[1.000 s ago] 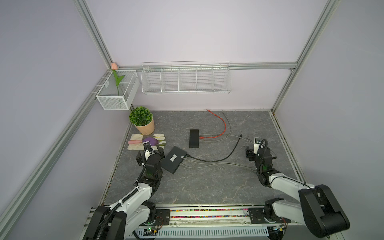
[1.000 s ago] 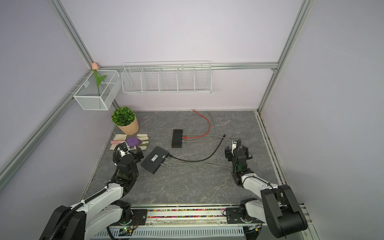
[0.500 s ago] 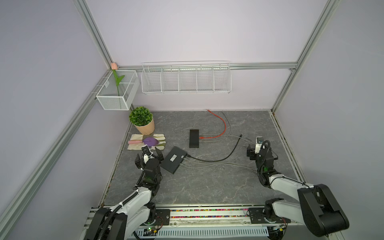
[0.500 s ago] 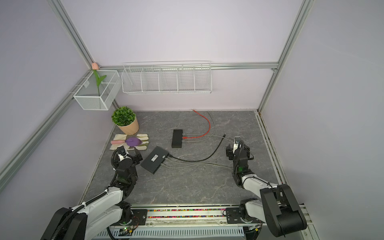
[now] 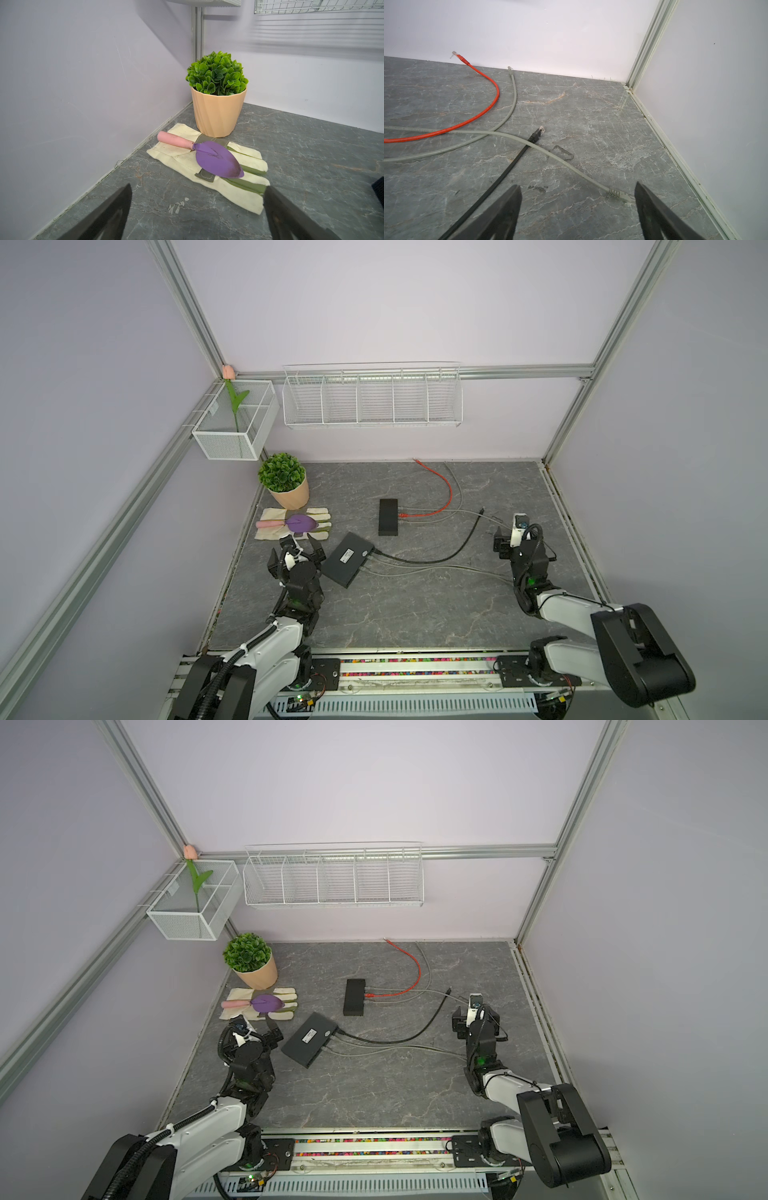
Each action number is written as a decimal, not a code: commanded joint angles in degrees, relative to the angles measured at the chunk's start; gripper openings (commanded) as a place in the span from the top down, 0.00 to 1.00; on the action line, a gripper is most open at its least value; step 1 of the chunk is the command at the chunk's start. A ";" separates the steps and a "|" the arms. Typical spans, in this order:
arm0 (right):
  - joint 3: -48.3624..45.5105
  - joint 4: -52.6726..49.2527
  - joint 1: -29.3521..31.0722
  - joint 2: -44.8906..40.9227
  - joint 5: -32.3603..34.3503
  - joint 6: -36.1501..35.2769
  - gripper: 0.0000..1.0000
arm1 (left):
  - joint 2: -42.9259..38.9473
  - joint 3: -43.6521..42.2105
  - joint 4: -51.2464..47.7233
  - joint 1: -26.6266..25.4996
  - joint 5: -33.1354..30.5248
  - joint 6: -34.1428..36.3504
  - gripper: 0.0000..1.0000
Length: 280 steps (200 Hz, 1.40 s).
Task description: Insert the plug into the switch port
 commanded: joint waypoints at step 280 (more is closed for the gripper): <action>-3.96 15.80 -0.32 5.36 1.78 -3.49 0.11 | 10.01 -7.65 25.95 6.75 1.99 -2.82 0.01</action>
